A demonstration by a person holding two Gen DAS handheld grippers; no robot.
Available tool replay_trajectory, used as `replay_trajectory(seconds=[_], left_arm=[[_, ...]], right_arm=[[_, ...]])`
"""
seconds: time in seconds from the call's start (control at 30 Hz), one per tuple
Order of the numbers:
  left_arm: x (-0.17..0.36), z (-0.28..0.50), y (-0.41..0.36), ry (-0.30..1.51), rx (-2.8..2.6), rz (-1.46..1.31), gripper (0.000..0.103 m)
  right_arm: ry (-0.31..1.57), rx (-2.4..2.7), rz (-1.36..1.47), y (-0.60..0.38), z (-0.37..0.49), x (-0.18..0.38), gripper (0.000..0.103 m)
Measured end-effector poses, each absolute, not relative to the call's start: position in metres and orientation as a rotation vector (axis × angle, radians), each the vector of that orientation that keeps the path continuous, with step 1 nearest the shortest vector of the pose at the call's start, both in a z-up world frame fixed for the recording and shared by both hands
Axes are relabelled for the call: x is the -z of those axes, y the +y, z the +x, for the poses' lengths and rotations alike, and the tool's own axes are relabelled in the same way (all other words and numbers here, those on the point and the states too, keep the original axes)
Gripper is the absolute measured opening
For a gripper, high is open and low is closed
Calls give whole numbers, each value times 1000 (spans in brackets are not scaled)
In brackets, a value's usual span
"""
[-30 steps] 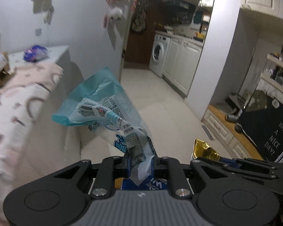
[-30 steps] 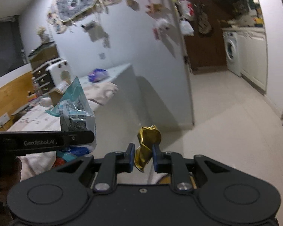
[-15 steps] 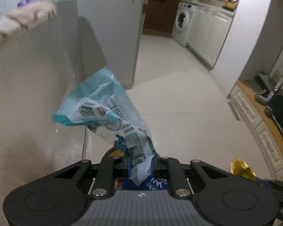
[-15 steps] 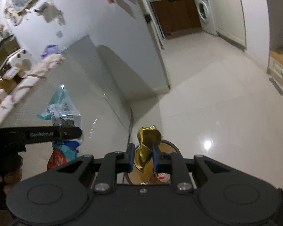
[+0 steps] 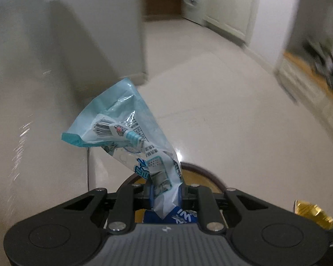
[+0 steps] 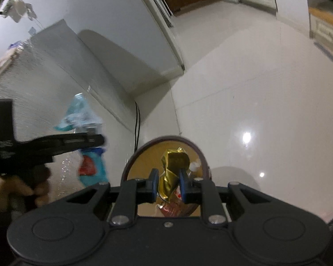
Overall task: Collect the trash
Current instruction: 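Carry the plastic bag and gold wrapper with both grippers over the wastebasket, then open the left gripper to drop the plastic bag while the right gripper drops the wrapper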
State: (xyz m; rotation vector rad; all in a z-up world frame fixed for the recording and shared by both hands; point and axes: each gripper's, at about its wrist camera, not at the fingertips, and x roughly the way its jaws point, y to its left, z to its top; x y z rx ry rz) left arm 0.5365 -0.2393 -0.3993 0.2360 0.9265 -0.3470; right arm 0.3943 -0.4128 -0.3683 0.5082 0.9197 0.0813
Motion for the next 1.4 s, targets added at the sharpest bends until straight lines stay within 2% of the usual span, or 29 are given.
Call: replay_trajectory(seconds=[0.2, 0.4, 0.47, 0.57, 0.6, 0.63, 0.73, 0.93, 1.1, 1.13, 1.23, 1.4], left_arm=[[473, 545, -254, 860, 514, 435, 22], [544, 542, -237, 1082, 627, 391, 26], [553, 543, -230, 1115, 635, 368, 26], [560, 555, -219, 1167, 596, 266, 53], [561, 559, -214, 1201, 589, 222, 68], [562, 561, -209, 1228, 590, 185, 79], [564, 561, -201, 1269, 606, 134, 91], [558, 551, -190, 1284, 626, 86, 94], [545, 534, -196, 1276, 668, 150, 96], [542, 532, -196, 1273, 672, 155, 97], [532, 527, -194, 1272, 676, 148, 99], [518, 520, -189, 1255, 655, 128, 100]], right_arm=[[969, -64, 584, -397, 409, 420, 20], [1023, -26, 604, -385, 419, 455, 20], [1038, -30, 612, -381, 424, 461, 20], [1056, -38, 619, -380, 434, 467, 20], [1064, -38, 623, -379, 437, 469, 20], [1071, -38, 628, -377, 438, 469, 20], [1092, -38, 646, -374, 449, 478, 20], [1128, -17, 660, -372, 465, 493, 20], [1142, -13, 633, -371, 477, 496, 22], [1150, -5, 630, -372, 480, 498, 25], [1167, 7, 641, -375, 485, 500, 44], [1163, 22, 605, -378, 480, 491, 50]])
